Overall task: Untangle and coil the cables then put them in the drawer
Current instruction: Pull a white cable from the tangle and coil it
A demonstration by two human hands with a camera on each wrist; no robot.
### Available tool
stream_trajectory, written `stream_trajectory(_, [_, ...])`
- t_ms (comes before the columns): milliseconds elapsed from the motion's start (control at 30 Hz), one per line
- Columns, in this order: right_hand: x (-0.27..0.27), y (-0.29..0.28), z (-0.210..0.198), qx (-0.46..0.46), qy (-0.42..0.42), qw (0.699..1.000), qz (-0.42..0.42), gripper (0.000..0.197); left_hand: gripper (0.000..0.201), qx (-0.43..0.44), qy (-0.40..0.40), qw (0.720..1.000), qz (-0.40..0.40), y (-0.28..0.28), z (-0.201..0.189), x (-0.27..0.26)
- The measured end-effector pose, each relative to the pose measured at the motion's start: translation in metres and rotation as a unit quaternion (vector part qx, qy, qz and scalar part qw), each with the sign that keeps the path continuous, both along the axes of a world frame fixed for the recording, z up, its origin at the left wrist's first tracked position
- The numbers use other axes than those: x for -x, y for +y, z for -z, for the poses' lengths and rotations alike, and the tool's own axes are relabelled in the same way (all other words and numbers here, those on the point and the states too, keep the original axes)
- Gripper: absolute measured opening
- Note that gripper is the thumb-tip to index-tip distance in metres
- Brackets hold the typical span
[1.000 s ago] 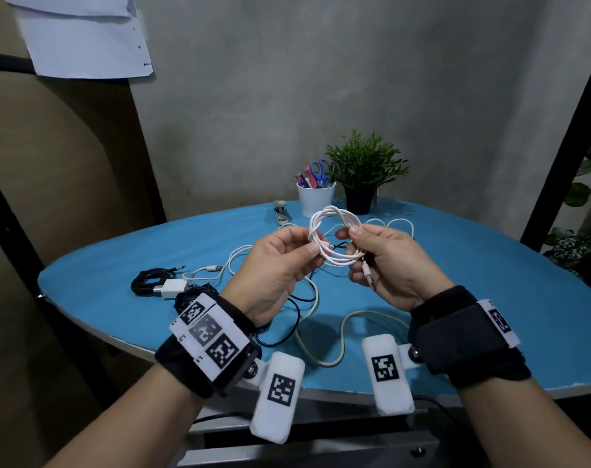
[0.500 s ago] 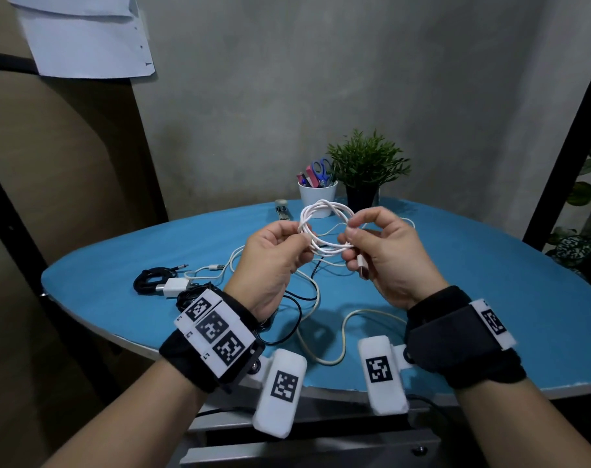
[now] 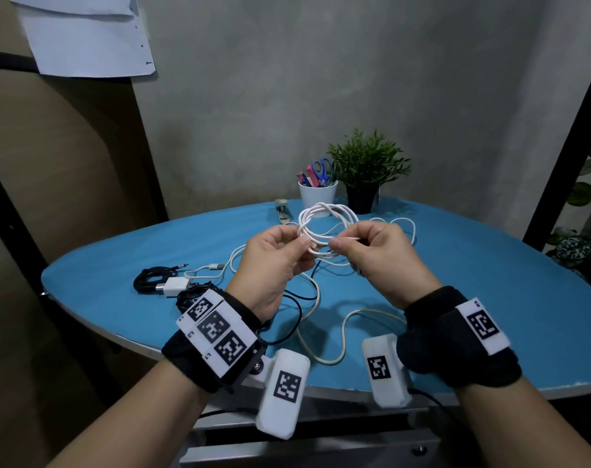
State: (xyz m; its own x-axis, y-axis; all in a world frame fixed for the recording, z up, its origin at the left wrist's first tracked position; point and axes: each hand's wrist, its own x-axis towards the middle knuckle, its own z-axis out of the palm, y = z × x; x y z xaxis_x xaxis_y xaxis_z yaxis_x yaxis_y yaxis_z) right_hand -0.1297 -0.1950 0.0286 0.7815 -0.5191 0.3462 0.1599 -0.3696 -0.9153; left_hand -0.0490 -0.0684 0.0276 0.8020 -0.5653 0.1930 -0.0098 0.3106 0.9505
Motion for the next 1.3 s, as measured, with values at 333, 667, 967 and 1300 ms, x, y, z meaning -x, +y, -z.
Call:
stream_trajectory(333, [-0.005,0.000,0.002,-0.006,0.005,0.998,0.066,0.018,0.006,-0.005,0.099,0.990,0.105,0.006,0.008,-0.003])
stream_trajectory(667, [0.000,-0.003,-0.007,0.006,0.042,0.999,-0.017,0.015,0.013,0.036,0.160,0.981,0.102,0.003,0.004,0.005])
stream_trajectory(967, [0.005,-0.006,-0.007,-0.010,0.050,0.998,-0.045,0.016,0.009,0.102,0.230,0.962,0.105,0.000,0.003,0.014])
stream_trajectory(1300, [0.011,-0.009,-0.008,-0.018,0.068,0.994,-0.081,0.022,0.013,0.067,0.197,0.974,0.089,-0.003,0.003,0.015])
